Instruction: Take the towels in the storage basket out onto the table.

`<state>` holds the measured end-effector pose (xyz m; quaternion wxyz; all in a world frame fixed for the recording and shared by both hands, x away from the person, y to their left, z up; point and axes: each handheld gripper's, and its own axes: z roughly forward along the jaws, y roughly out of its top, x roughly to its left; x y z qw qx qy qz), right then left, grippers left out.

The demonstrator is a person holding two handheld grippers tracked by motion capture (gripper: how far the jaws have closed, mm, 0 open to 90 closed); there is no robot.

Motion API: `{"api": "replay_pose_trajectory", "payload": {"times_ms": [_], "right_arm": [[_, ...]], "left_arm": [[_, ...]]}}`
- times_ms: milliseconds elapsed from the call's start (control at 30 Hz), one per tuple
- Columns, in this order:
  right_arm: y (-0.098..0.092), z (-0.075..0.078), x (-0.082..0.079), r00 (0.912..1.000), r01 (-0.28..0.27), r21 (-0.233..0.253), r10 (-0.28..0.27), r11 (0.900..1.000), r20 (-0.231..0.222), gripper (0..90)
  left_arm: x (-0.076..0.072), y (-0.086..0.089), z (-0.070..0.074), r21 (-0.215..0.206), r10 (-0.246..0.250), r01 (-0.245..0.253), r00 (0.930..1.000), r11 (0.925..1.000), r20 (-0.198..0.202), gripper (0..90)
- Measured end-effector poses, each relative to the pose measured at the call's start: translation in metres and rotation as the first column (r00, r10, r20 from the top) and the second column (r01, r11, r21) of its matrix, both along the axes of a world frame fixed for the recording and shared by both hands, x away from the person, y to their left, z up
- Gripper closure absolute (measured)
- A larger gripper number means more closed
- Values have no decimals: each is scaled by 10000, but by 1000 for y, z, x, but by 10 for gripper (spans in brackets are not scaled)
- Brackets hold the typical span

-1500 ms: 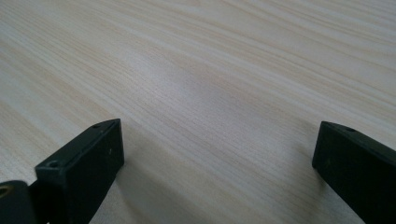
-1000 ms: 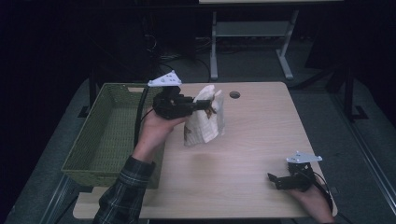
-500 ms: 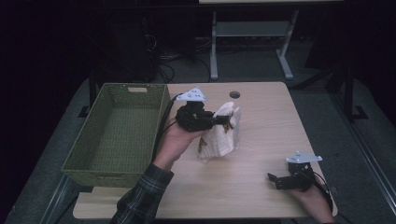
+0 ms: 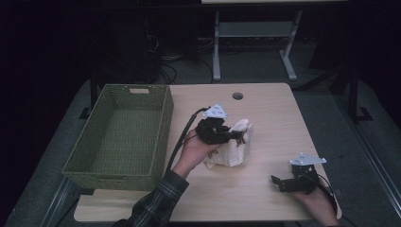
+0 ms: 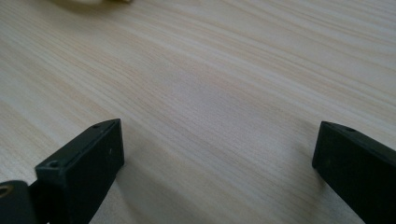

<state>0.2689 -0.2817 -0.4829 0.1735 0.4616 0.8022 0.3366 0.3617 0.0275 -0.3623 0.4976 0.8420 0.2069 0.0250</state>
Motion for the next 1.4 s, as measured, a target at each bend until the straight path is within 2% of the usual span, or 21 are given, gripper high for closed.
{"api": "replay_pose_trajectory", "payload": {"times_ms": [200,233,267,333,367,467,500,667,733,767,800,867,900,933,1000,1033,1133,1167,1233,1400], "right_arm": [[0,0,0,10000,-10,-17,10,10000,3,17],[0,0,0,10000,-14,-22,14,10000,5,16],[0,0,0,10000,-14,-22,14,10000,5,16],[0,0,0,10000,-13,-19,13,10000,5,17],[0,0,0,10000,-13,-19,13,10000,5,17],[0,0,0,10000,-18,-20,18,10000,10,17],[0,0,0,10000,-18,-20,18,10000,9,17],[0,0,0,10000,-17,-21,17,10000,8,17],[0,0,0,10000,-18,-21,18,10000,11,17],[0,0,0,10000,-18,-20,18,10000,9,17],[0,0,0,10000,-16,-20,16,10000,10,17],[0,0,0,10000,-20,-21,20,10000,9,17],[0,0,0,10000,-16,-20,16,10000,8,17],[0,0,0,10000,-14,-20,14,10000,10,17],[0,0,0,10000,-17,-23,17,10000,8,17],[0,0,0,10000,-17,-21,17,10000,7,17],[0,0,0,10000,-19,-28,19,10000,8,17],[0,0,0,10000,-18,-26,18,10000,7,17],[0,0,0,10000,-20,-28,20,10000,10,17],[0,0,0,10000,-19,-27,19,10000,6,17]], "left_arm": [[6,-14,-28,480,-91,100,9998,9988,-177,806],[9,-17,-36,708,-98,113,9997,9974,-209,806],[9,-17,-36,708,-98,113,9997,9974,-209,806],[14,-21,-48,906,-105,135,9994,9958,-336,804],[14,-21,-48,906,-105,135,9994,9958,-336,803],[18,-24,-61,1178,-86,136,9990,9929,-431,800],[20,-26,-70,1341,-19,98,9983,9909,-583,797],[23,-29,-88,1740,63,46,9980,9847,-621,753],[22,-29,-89,1746,113,0,9979,9846,-638,722],[22,-27,-86,1783,242,-144,9983,9839,-534,600],[20,-25,-83,1737,312,-225,9984,9845,-473,549],[19,-23,-78,1673,307,-234,9987,9856,-412,479],[15,-18,-68,1633,324,-296,9994,9861,-144,451],[15,-18,-68,1633,324,-296,9994,9861,-144,440],[9,-11,-58,1459,335,-336,9994,9887,30,435],[2,-6,-51,1198,326,-333,9994,9922,84,441],[-6,-1,-46,1031,243,-250,9997,9944,84,460],[-10,0,-45,955,176,-182,9998,9953,67,500],[-21,1,-48,1017,-14,7,10000,9948,66,526],[-33,-4,-59,1094,-293,297,9996,9936,-54,545]]}}
